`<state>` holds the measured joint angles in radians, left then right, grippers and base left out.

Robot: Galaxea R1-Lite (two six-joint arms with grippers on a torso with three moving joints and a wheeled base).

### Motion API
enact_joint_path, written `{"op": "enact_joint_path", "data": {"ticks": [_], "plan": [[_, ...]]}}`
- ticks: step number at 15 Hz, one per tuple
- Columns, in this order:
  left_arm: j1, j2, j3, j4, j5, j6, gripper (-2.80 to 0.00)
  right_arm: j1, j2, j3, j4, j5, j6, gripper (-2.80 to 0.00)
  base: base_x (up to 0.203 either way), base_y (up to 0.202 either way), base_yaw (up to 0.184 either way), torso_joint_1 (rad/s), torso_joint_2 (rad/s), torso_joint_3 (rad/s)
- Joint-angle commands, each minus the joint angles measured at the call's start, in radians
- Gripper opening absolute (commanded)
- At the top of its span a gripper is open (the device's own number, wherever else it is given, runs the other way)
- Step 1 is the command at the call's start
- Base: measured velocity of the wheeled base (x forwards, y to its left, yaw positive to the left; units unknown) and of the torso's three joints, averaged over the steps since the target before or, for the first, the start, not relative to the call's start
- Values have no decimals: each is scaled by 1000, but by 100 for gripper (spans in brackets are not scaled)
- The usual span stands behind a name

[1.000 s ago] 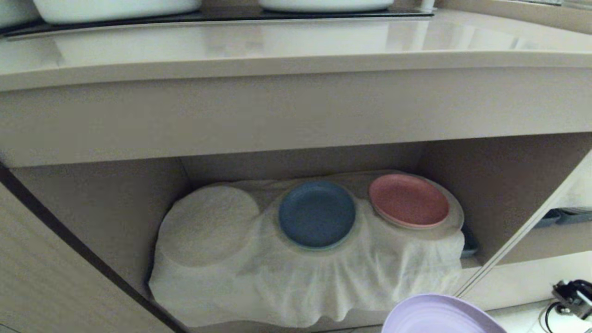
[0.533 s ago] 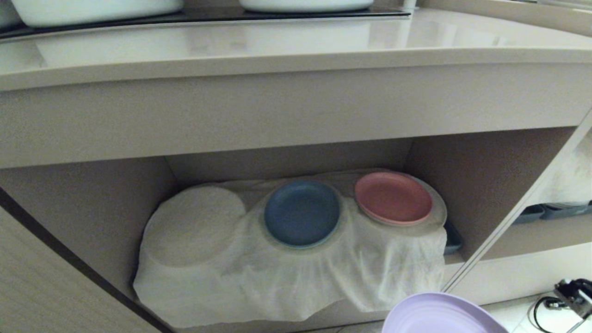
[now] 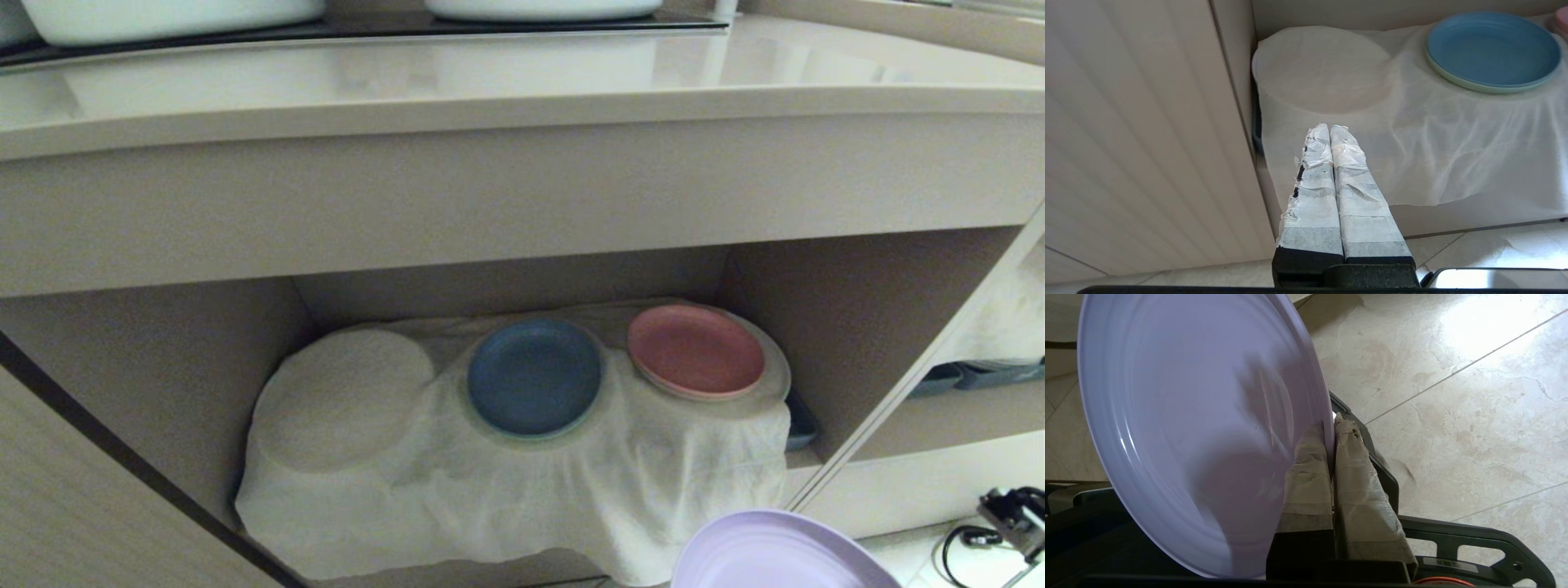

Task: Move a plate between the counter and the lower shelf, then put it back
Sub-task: Put the plate

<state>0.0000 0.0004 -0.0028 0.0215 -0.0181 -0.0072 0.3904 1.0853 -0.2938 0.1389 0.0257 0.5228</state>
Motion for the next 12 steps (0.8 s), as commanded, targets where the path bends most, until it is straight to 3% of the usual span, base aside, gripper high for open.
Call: {"op": "enact_joint_path", "data": {"ticks": [1, 12], "plan": [[0, 0, 0, 0, 0, 0, -280, 1, -4, -1, 1, 0, 3, -280, 0, 0, 0, 0, 0, 0], [0, 0, 0, 0, 0, 0, -280, 1, -5, -1, -1, 2, 39, -280, 0, 0, 0, 0, 0, 0]]}}
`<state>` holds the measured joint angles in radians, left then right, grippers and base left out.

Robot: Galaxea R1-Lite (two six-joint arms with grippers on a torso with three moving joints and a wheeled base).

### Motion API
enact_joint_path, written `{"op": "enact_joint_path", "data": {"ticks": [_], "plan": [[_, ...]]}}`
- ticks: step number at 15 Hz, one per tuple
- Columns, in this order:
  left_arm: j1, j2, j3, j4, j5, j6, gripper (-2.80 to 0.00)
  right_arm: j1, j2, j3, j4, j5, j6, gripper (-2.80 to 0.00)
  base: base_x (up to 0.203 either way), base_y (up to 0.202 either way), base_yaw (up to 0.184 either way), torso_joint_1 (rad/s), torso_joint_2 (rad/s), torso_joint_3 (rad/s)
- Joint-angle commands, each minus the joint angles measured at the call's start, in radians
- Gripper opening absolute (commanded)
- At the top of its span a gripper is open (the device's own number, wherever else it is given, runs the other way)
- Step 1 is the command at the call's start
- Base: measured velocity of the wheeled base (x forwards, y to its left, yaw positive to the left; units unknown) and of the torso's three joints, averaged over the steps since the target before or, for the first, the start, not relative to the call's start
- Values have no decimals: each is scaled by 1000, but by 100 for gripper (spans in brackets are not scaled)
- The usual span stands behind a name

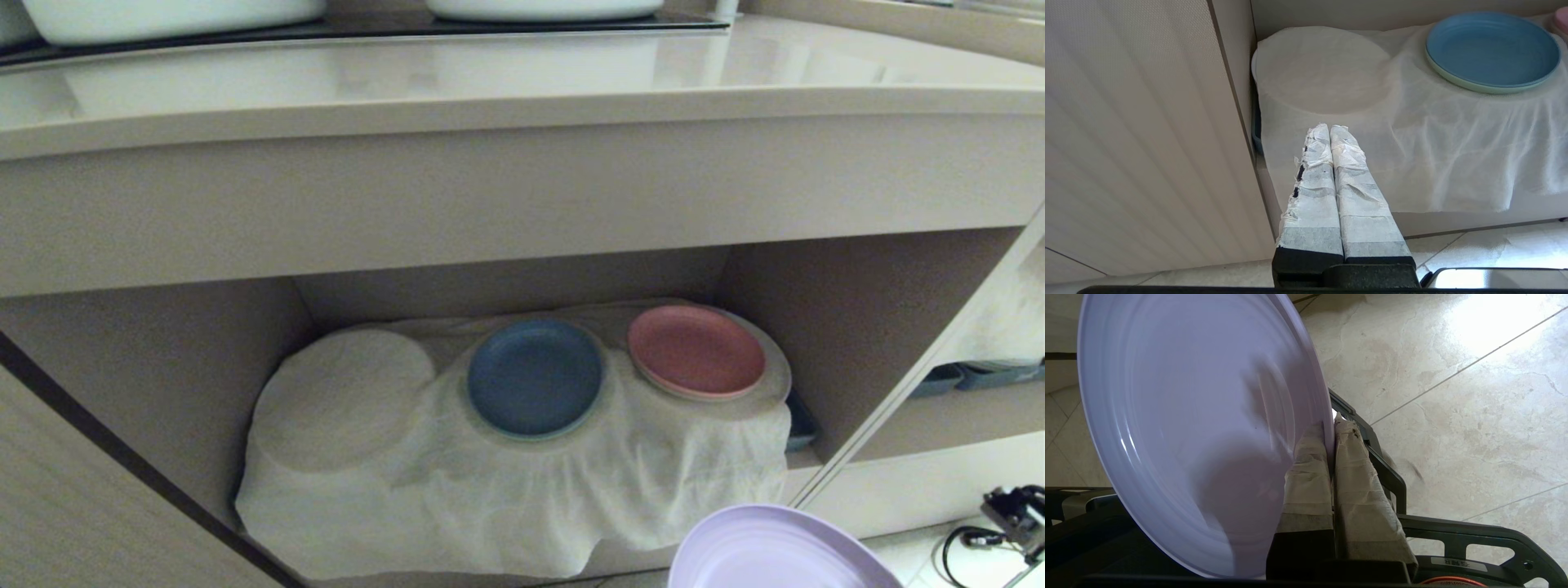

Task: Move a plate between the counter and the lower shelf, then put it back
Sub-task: Put the plate

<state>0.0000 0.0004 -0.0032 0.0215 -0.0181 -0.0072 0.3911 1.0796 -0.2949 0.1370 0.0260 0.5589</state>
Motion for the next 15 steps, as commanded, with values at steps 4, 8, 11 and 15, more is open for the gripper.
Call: {"op": "enact_joint_path", "data": {"ticks": [4, 8, 11, 15], "plan": [[0, 0, 0, 0, 0, 0, -280, 0, -7, 5, 3, 0, 4, -280, 0, 0, 0, 0, 0, 0], [0, 0, 0, 0, 0, 0, -280, 0, -7, 3, 3, 0, 6, -280, 0, 0, 0, 0, 0, 0], [0, 0, 0, 0, 0, 0, -280, 0, -9, 0, 3, 0, 36, -280, 0, 0, 0, 0, 0, 0], [0, 0, 0, 0, 0, 0, -280, 2, -14, 0, 5, -1, 65, -280, 0, 0, 0, 0, 0, 0]]}}
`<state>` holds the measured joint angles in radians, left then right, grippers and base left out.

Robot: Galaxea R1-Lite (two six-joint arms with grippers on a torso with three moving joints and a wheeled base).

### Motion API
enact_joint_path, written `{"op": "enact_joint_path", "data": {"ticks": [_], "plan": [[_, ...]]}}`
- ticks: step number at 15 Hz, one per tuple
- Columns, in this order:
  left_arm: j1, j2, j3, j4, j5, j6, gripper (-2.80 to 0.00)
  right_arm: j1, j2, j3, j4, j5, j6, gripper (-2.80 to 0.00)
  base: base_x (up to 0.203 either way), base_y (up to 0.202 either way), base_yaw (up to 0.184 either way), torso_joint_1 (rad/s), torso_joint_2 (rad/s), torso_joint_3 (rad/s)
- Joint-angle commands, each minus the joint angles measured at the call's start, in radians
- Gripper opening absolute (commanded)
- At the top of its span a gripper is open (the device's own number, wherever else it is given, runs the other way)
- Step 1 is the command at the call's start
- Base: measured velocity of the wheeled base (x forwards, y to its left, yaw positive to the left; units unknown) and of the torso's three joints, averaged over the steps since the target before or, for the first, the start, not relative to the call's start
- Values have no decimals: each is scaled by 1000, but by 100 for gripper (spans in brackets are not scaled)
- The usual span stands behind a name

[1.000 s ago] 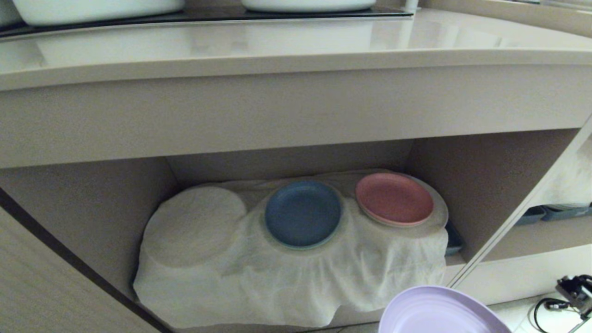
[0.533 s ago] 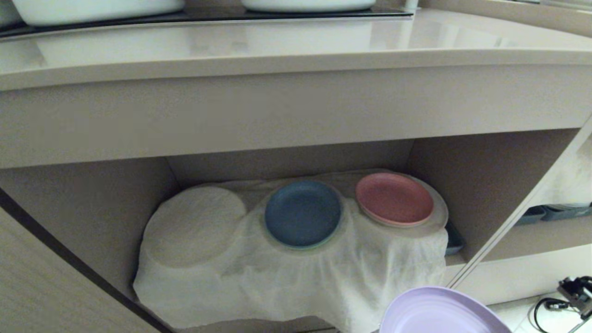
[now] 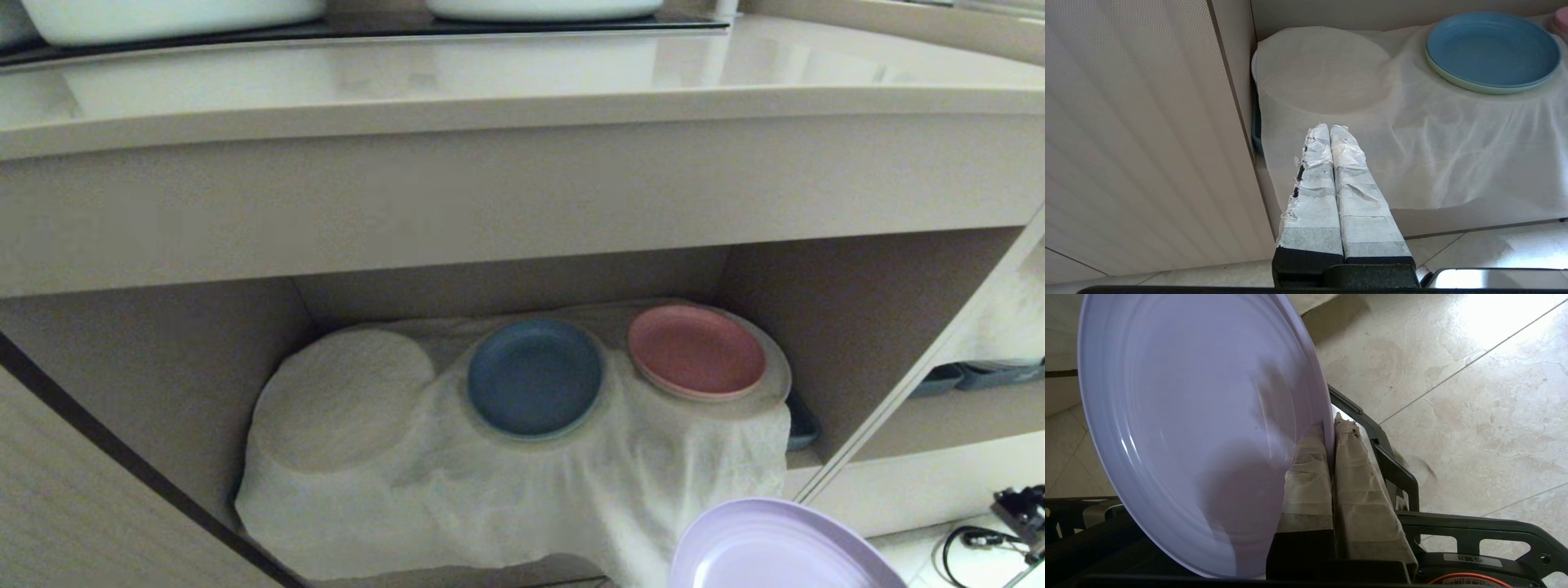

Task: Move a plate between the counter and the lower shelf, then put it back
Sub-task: Put the plate

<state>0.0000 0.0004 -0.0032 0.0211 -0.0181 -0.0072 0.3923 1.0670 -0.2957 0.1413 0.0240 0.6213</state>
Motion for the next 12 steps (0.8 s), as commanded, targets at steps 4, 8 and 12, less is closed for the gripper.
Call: {"op": "enact_joint_path", "data": {"ticks": [4, 8, 12], "plan": [[0, 0, 0, 0, 0, 0, -280, -1, 1, 0, -2, 1, 29, -280, 0, 0, 0, 0, 0, 0], [0, 0, 0, 0, 0, 0, -280, 0, 2, -2, -2, 1, 28, -280, 0, 0, 0, 0, 0, 0], [0, 0, 0, 0, 0, 0, -280, 0, 5, 0, -3, 2, 26, -280, 0, 0, 0, 4, -7, -8]]}}
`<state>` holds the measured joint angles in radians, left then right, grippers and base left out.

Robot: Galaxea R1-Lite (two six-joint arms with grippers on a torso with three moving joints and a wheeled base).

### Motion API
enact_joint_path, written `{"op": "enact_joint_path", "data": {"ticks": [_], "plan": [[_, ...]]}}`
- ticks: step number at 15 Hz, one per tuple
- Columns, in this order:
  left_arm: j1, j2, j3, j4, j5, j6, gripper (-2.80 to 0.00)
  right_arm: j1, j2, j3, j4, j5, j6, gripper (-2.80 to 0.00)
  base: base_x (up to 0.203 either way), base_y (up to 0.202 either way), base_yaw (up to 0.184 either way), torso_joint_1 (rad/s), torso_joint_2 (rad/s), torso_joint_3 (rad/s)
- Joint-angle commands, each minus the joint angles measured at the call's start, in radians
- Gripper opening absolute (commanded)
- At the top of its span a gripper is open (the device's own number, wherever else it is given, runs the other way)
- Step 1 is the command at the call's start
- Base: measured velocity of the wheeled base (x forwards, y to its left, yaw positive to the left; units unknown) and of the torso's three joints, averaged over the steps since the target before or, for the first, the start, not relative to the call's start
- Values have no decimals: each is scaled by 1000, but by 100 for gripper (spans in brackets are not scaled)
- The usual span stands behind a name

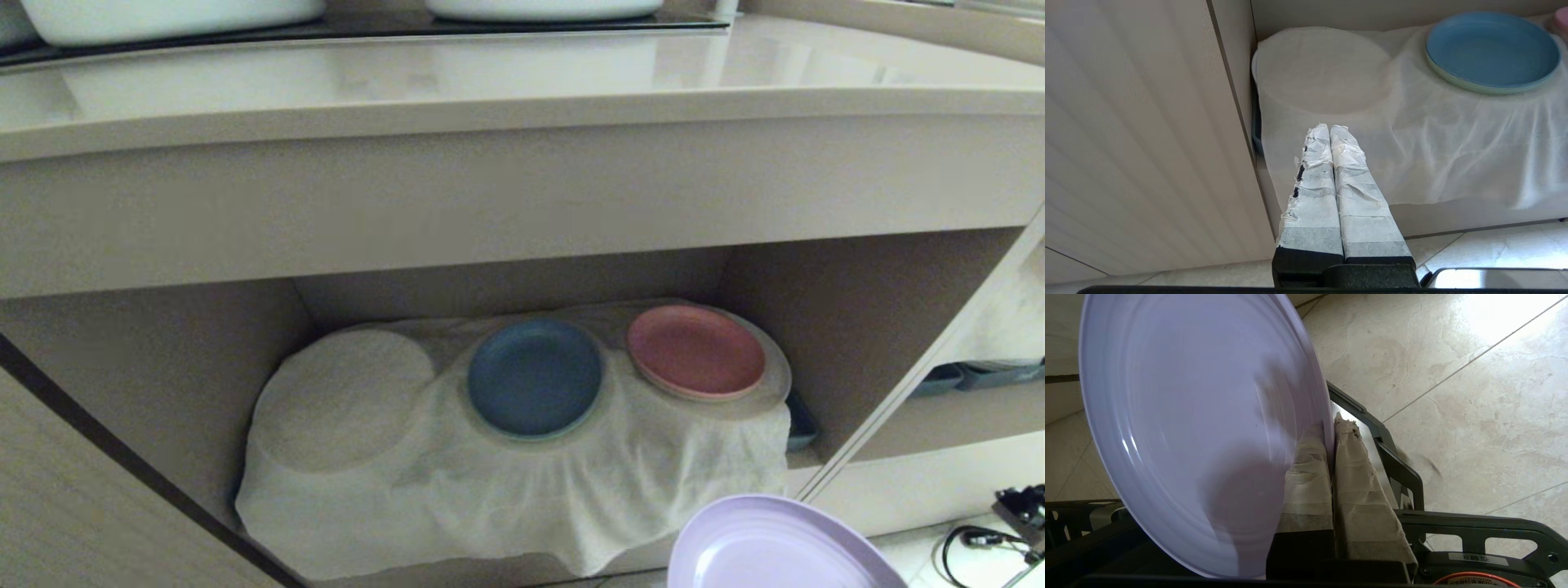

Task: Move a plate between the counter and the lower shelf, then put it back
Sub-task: Put the plate

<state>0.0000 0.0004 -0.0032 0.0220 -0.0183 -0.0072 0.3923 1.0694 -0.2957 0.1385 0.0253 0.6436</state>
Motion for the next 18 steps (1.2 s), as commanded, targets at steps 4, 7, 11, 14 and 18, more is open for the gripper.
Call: {"op": "enact_joint_path", "data": {"ticks": [4, 7, 11, 14, 18], "plan": [[0, 0, 0, 0, 0, 0, -280, 0, 3, 0, 0, 1, 2, -280, 0, 0, 0, 92, -278, -235], [0, 0, 0, 0, 0, 0, -280, 0, 4, 1, 0, 1, 1, -280, 0, 0, 0, 163, -510, -288], [0, 0, 0, 0, 0, 0, -280, 0, 4, 0, 0, 1, -1, -280, 0, 0, 0, 181, -467, -289], [0, 0, 0, 0, 0, 0, -280, 2, 4, 1, 0, 1, -2, -280, 0, 0, 0, 206, -477, -279], [0, 0, 0, 0, 0, 0, -280, 3, 4, 0, 0, 1, -2, -280, 0, 0, 0, 218, -491, -281]]}}
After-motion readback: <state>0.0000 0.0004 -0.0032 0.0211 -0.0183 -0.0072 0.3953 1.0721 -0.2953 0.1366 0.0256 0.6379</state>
